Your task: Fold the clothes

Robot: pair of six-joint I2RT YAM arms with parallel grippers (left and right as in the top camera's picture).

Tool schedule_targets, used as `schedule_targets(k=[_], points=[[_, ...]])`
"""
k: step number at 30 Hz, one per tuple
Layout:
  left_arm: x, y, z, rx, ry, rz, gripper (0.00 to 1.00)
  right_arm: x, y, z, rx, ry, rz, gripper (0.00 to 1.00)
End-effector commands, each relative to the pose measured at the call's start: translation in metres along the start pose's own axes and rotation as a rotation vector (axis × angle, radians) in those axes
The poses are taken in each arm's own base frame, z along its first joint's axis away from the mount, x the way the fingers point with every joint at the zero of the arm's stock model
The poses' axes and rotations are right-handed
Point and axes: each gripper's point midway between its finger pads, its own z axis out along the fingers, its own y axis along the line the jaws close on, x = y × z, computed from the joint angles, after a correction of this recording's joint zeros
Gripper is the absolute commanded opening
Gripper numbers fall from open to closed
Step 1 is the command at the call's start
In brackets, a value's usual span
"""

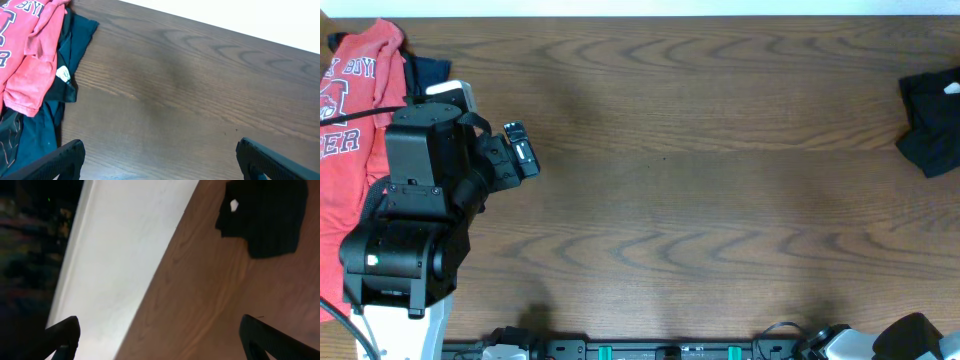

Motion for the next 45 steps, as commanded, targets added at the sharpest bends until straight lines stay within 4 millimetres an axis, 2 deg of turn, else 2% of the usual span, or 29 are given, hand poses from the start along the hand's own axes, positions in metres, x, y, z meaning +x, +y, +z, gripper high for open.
schedule_targets(k=[1,21,24,26,27,30,33,37,45], points=[[-0.001,0.002,0.0,-0.012,-0.006,0.016,0.98,0.002,0.001,0.001,-0.014,0.019,0.083,0.99],[-0.003,0.006,0.0,-0.034,-0.014,0.016,0.98,0.002,0.001,0.001,-0.013,0.02,0.083,0.99],[-0.024,-0.001,-0.001,-0.009,-0.1,0.004,0.98,0.002,0.001,0.001,-0.013,0.02,0.083,0.99],[-0.042,-0.013,-0.001,0.047,-0.172,0.051,0.98,0.002,0.001,0.001,-0.013,0.02,0.083,0.99],[-0.058,-0.028,-0.005,0.113,-0.244,0.133,0.98,0.002,0.001,0.001,-0.013,0.02,0.083,0.99],[-0.088,-0.059,-0.023,0.258,-0.43,0.279,0.98,0.002,0.001,0.001,-0.013,0.02,0.083,0.99],[-0.1,-0.072,-0.046,0.333,-0.604,0.323,0.98,0.002,0.001,0.001,-0.013,0.02,0.083,0.99],[-0.084,-0.067,-0.062,0.363,-0.751,0.323,0.98,0.002,0.001,0.001,-0.013,0.02,0.083,0.99],[-0.016,-0.046,-0.06,0.347,-0.867,0.402,0.98,0.002,0.001,0.002,-0.011,0.019,0.084,0.99]])
